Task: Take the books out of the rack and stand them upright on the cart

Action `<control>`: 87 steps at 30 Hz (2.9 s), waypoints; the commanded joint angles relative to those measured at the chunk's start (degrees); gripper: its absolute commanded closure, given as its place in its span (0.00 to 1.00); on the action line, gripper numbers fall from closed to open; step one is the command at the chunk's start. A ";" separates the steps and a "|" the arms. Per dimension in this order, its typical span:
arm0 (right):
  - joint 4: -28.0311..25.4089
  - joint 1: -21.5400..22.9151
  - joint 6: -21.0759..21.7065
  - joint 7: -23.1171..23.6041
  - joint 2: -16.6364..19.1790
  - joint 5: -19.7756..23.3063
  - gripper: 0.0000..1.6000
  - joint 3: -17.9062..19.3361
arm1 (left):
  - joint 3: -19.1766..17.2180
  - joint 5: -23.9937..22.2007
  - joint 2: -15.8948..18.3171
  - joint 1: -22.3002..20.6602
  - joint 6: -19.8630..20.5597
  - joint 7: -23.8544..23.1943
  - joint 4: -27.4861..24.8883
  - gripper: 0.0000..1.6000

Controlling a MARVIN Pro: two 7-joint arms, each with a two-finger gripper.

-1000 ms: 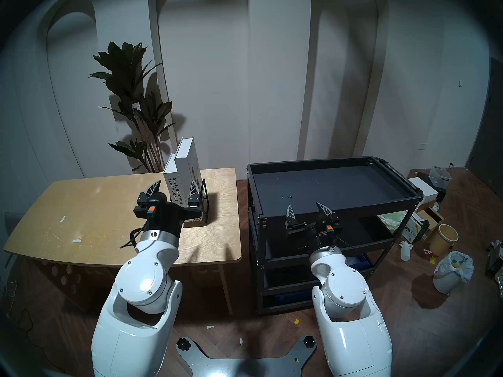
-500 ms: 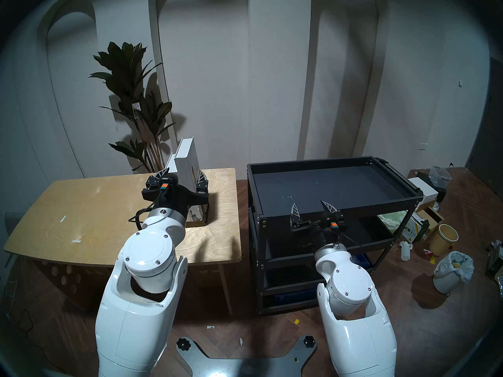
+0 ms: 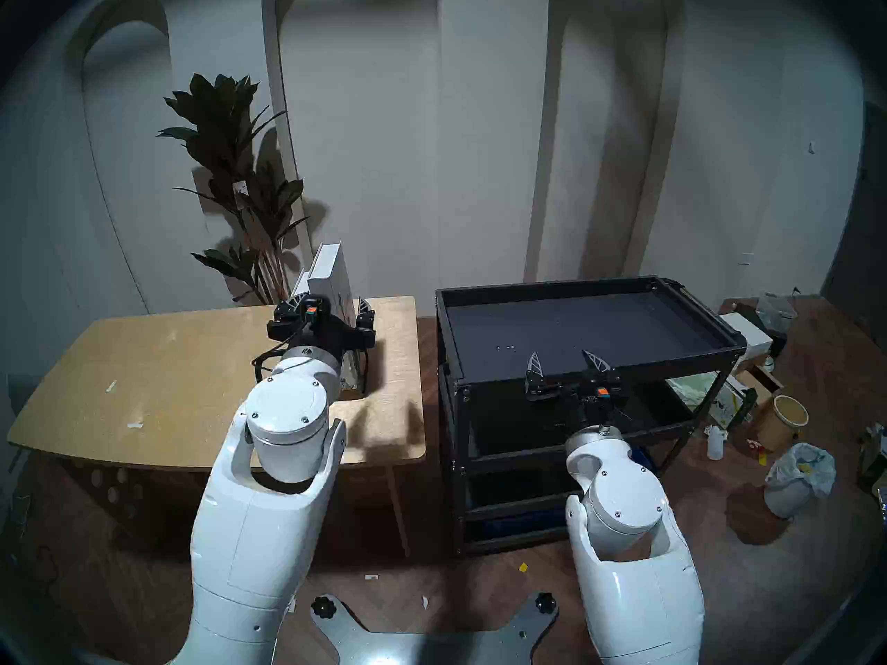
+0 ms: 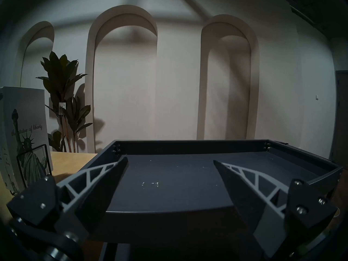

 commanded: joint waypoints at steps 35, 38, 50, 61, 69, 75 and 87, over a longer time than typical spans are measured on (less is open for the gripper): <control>-2.12 -1.91 -0.99 -2.12 -0.50 0.55 0.00 1.59 | -5.52 -2.10 -8.84 -23.44 6.08 6.31 19.86 0.00; -1.99 -1.93 -1.07 -2.17 -0.44 0.64 0.00 1.70 | -6.06 -2.24 -8.94 -25.21 6.40 6.72 21.86 0.00; -1.88 -1.66 -0.97 -2.38 -0.49 0.65 0.00 1.64 | -7.84 -3.09 -9.81 -27.30 6.69 7.49 24.54 0.74; -1.55 -1.11 -0.63 -2.54 -0.57 0.11 0.00 1.12 | -7.93 -3.53 -9.89 -26.93 6.67 7.05 23.44 1.00; -1.26 -0.77 -0.54 -2.57 -0.73 -0.26 0.00 0.66 | -6.88 -3.93 -10.07 -26.43 7.20 5.84 19.13 1.00; -1.05 -0.38 -0.65 -2.40 -0.83 -0.45 0.00 0.09 | -4.99 -3.07 -9.58 -26.51 7.79 5.22 14.46 1.00; -0.41 1.11 -1.11 -1.39 -0.75 -0.72 0.00 -1.73 | -1.73 -1.85 -9.90 -29.00 11.87 3.42 7.02 1.00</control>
